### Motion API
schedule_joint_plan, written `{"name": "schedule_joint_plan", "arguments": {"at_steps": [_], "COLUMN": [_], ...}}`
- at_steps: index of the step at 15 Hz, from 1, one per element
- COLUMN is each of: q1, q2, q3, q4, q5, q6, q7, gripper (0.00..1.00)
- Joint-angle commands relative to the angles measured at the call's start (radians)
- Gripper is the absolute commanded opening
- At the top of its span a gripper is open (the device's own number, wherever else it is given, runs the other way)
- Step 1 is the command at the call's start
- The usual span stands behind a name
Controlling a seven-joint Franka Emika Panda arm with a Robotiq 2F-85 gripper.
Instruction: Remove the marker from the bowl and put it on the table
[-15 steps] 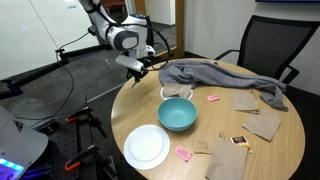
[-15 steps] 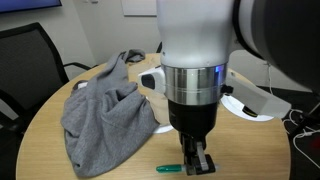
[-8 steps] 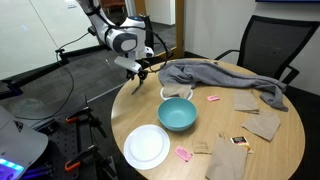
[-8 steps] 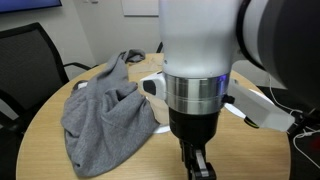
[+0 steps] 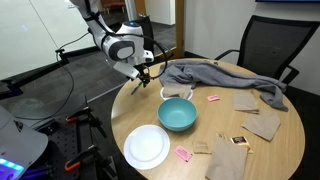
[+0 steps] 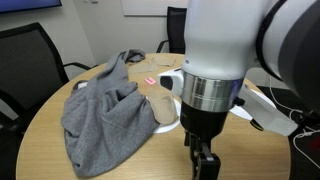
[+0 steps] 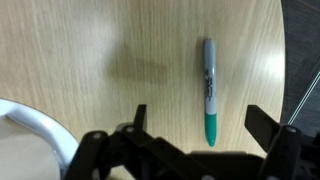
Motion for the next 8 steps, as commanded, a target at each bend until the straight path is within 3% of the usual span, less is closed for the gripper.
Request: {"name": "schedule_joint_plan", "arguments": {"at_steps": [1,8], "q1": [-0.009,0.054], "q2": [-0.048,-0.165], "q3": [-0.005,-0.060], "q4": [-0.082,-0.209], "q5": [-0.002,-0.006], "q6": [0.092,0.139], "q7": [0.068,0.212], "gripper": [1.00,1.00]}}
